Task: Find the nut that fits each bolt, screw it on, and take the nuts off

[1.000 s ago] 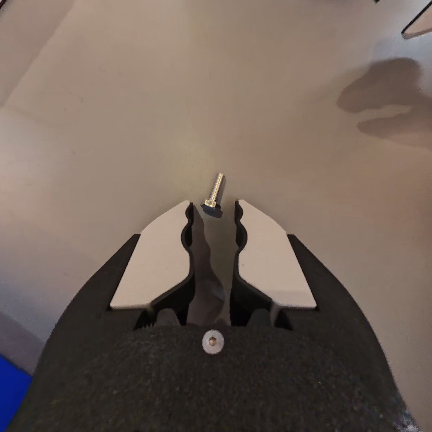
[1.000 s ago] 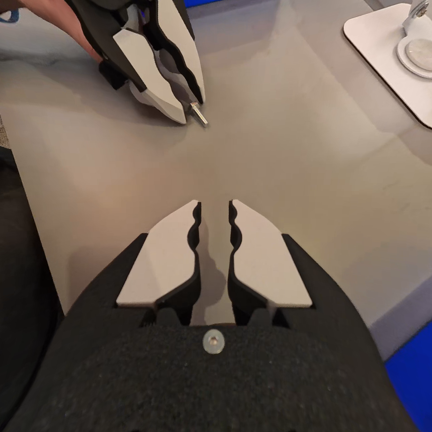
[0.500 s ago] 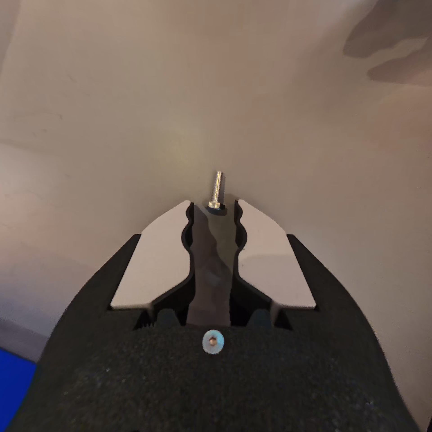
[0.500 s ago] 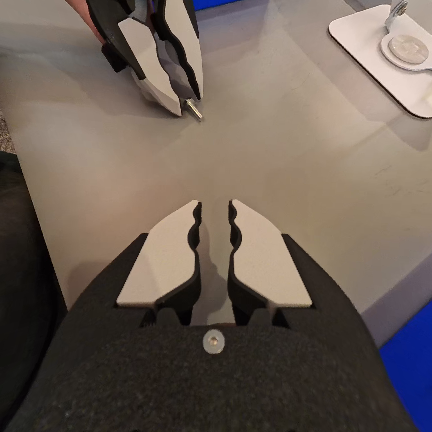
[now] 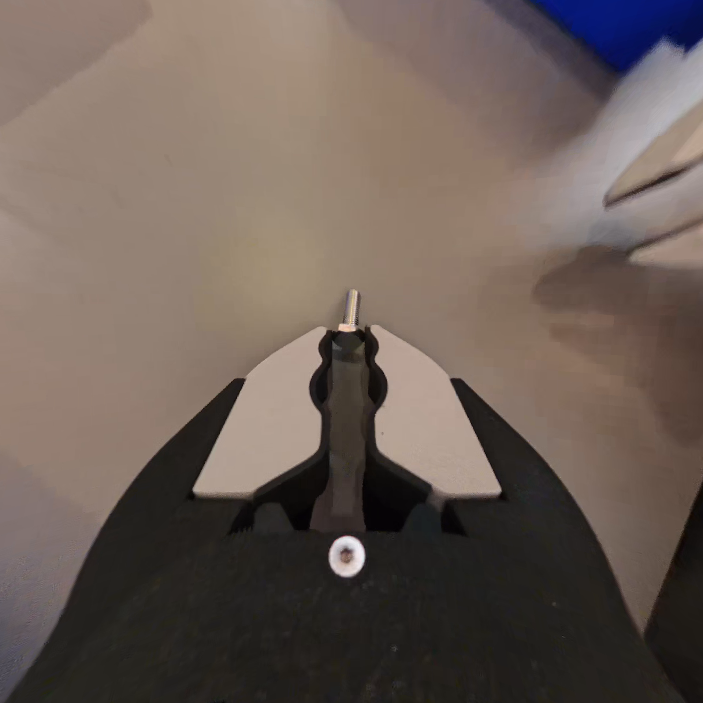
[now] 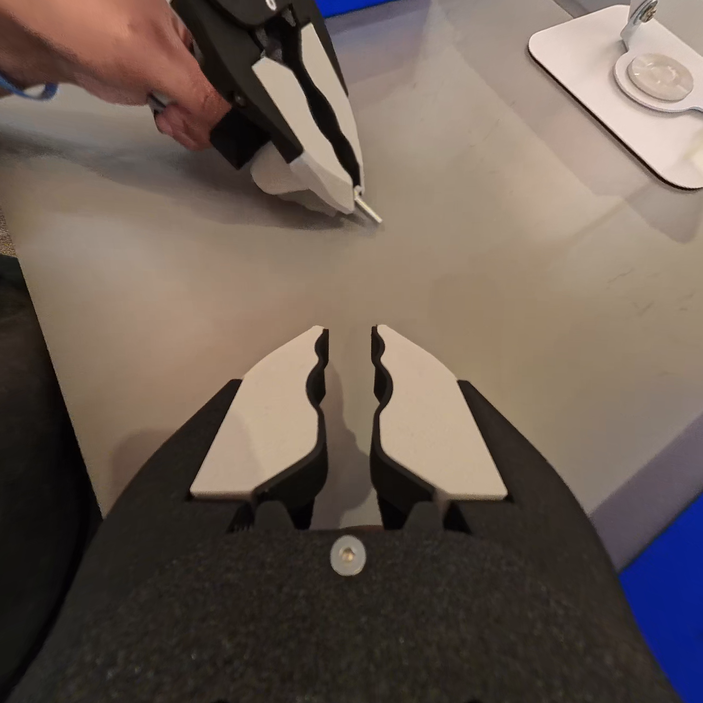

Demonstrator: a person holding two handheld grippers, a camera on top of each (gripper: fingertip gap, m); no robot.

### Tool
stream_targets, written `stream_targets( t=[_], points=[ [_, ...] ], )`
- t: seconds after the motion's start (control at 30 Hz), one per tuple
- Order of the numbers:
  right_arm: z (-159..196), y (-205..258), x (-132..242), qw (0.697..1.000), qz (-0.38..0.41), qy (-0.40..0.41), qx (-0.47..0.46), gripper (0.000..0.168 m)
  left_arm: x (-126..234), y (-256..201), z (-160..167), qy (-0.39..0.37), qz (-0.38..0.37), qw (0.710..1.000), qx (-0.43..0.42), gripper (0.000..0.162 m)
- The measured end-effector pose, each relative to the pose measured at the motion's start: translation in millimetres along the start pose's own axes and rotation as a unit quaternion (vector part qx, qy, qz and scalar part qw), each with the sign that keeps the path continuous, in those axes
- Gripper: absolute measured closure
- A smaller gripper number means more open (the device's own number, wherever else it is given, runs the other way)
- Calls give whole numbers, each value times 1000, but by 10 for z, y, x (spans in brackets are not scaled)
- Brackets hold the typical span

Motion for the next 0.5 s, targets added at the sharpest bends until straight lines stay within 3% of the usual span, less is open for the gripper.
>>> stream_targets(
  t=[0.1, 0.3, 0.4, 0.5],
  points=[
    [11, -7, -24, 1000, -2, -1, -6, 147, -71, -52, -76, -6, -35, 999, 39, 146],
    [-2, -16, -66, 1000, -9, -4, -9, 147, -147, -121, -25, -1, -103, 994, 37, 147],
    [-13, -43, -95, 1000, -8, -9, -17, 147, -114, -171, 20, -9, -105, 993, 56, 146],
    [-24, -96, -136, 999, 3, -17, -42, 146, 9, -262, 71, -28, -65, 994, 83, 126]
  ],
)
Point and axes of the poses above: each gripper's, where its closed fingertips meet, x back along the fingers, z out of its underside, y = z × x across the jaws, the point moved 6 cm from there along x, back along the fingers, and after that the axes turned 13 degrees about -z, right-handed, at the moved point
